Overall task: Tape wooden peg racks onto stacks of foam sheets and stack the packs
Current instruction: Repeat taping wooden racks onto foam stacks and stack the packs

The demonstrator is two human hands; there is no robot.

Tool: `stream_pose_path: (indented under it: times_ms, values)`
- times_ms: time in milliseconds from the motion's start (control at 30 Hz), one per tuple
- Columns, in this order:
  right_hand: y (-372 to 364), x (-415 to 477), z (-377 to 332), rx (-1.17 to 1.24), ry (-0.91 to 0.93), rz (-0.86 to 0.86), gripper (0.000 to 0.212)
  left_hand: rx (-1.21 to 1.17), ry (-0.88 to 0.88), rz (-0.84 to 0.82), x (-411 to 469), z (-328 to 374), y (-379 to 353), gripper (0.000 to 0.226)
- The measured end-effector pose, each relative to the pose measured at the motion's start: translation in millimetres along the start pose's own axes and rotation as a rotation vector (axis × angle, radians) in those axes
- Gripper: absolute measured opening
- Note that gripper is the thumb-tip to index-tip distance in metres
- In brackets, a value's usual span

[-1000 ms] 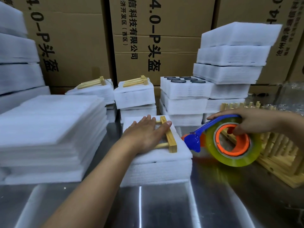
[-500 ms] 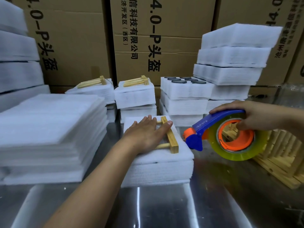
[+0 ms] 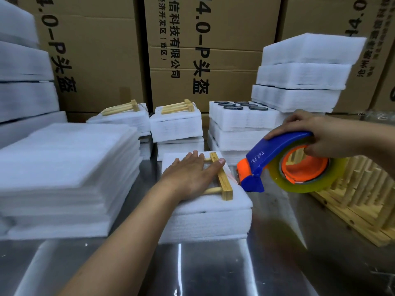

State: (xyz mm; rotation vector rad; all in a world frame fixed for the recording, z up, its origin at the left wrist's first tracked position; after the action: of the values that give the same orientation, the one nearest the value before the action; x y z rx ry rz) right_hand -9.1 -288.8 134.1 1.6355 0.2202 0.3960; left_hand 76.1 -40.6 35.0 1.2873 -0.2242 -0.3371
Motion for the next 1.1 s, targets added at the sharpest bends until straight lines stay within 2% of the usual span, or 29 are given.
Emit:
stream_pose_path:
  times_ms: [100,267,400,567,700,833,867,1100]
  values:
    - [8,5,-9,-0.141,0.022,-0.021,0.084,0.002,-0.004,0.001,0,0,0,0.073]
    - [15,8,-18,-0.241,0.040,-0.041,0.081,-0.007,-0.002,0.006,2,0,0,0.073]
    - [-6,-4,-16,-0.542,0.064,-0.127,0.069,-0.046,-0.001,0.012,4,-2,-3,0.076]
    - [-3,-28,7,-0.271,-0.072,0.132,0.079,-0.057,0.001,0.018,6,-3,-4,0.076]
    - [-19,-33,-1,-0.425,-0.097,0.276,0.071,-0.057,0.003,0.019,7,-4,-5,0.076]
    - [-46,-39,-22,-0.660,-0.154,0.291,0.063,-0.030,0.001,0.014,8,-5,-5,0.076]
    - [-56,-40,-26,-0.666,-0.164,0.286,0.062,-0.034,0.001,0.012,8,-5,-5,0.076]
    - [-98,-53,-28,-0.462,-0.275,0.549,0.068,-0.056,0.010,0.008,6,-4,-4,0.085]
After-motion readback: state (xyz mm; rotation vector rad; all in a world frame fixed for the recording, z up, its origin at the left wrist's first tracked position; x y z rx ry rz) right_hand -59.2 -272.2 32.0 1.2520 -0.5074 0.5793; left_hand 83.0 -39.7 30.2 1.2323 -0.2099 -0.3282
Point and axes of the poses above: each hand's wrist, its own x-axis towards the middle knuckle, its own y-axis out of the back of the hand, z = x × y, the point moved 2 cm from there along x, towards the middle knuckle, and after that the axes turned 12 degrees about y, right-handed, at the moved point
